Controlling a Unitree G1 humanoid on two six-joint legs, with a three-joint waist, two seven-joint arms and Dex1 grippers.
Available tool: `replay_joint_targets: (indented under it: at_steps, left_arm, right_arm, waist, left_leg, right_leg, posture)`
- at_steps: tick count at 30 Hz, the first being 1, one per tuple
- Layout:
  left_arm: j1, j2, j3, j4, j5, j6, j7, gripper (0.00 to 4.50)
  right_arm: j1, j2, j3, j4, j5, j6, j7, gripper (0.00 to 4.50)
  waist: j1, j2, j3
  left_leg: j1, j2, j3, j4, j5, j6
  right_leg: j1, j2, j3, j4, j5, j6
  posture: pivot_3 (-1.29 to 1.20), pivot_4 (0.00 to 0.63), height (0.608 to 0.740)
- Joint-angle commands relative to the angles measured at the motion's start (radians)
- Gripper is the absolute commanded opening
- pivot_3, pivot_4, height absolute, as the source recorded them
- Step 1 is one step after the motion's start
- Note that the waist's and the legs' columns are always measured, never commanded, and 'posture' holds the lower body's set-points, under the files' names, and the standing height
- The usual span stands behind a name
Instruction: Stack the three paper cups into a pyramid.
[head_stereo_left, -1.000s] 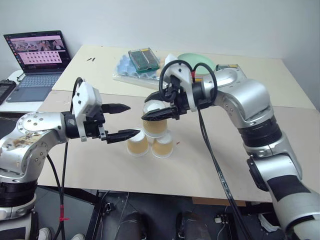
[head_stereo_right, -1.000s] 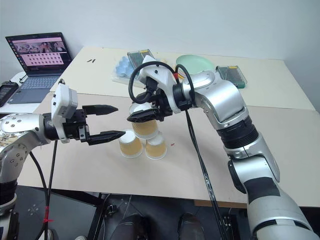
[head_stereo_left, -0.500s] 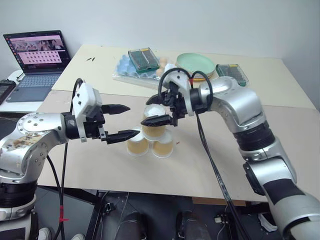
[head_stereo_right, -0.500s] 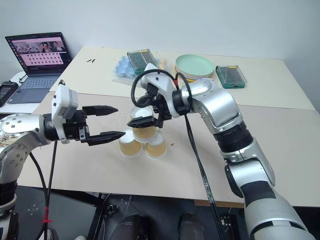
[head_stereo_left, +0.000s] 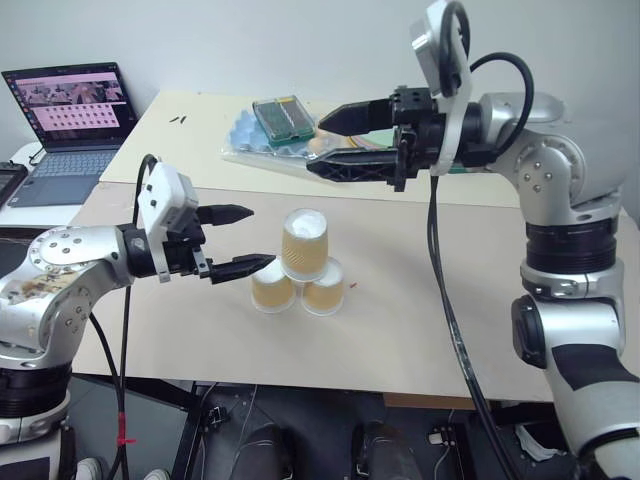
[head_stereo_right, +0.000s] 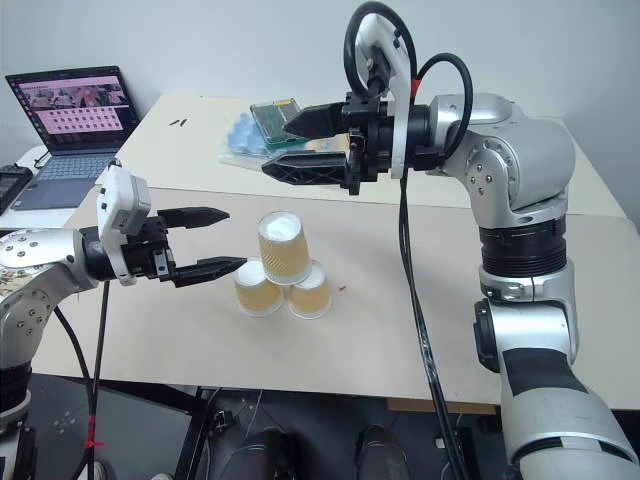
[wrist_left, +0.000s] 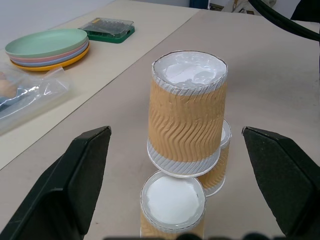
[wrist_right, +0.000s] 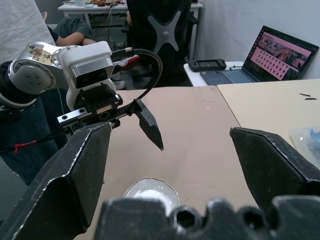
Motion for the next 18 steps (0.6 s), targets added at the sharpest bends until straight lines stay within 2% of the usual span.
replay_joint_targets:
  at_steps: [1,4,7,17,18]
  left_arm:
    - [0.168,-0.327,0.281,0.112,0.151,-0.085,0.573,4.50]
    - [0.187,-0.321,0.267,0.098,0.145,-0.089,0.542,4.50]
    - [0.184,-0.296,0.255,0.099,0.133,-0.078,0.504,4.50]
    - [0.195,-0.196,0.180,0.033,0.129,-0.067,0.363,4.50]
    - [0.196,-0.193,0.175,0.024,0.116,-0.060,0.350,4.50]
  right_arm:
    - [0.422,-0.051,-0.193,0.021,-0.392,-0.024,-0.686,4.42]
    - [0.452,-0.008,-0.246,0.015,-0.357,-0.029,-0.694,4.42]
    - [0.431,-0.014,-0.234,0.002,-0.343,-0.025,-0.666,4.42]
    - [0.453,-0.046,-0.097,-0.177,-0.273,-0.110,-0.429,4.42]
    - [0.459,-0.051,-0.077,-0.198,-0.269,-0.115,-0.407,4.42]
  waist:
    - [0.000,0.000,0.000]
    - [0.002,0.000,0.000]
    - [0.002,0.000,0.000]
    - [0.002,0.000,0.000]
    - [0.001,0.003,-0.024]
  left_leg:
    - [0.000,0.000,0.000,0.000,0.000,0.000]
    - [0.000,0.000,0.000,0.000,0.000,0.000]
    - [0.000,0.000,0.000,0.000,0.000,0.000]
    - [0.000,0.000,0.000,0.000,0.000,0.000]
    - [0.000,0.000,0.000,0.000,0.000,0.000]
  right_leg:
    - [0.000,0.000,0.000,0.000,0.000,0.000]
    - [0.000,0.000,0.000,0.000,0.000,0.000]
    - [0.000,0.000,0.000,0.000,0.000,0.000]
    - [0.000,0.000,0.000,0.000,0.000,0.000]
    - [0.000,0.000,0.000,0.000,0.000,0.000]
  posture:
    - [0.00,0.000,0.706]
    - [0.00,0.000,0.706]
    - [0.00,0.000,0.706]
    - [0.00,0.000,0.706]
    - [0.00,0.000,0.706]
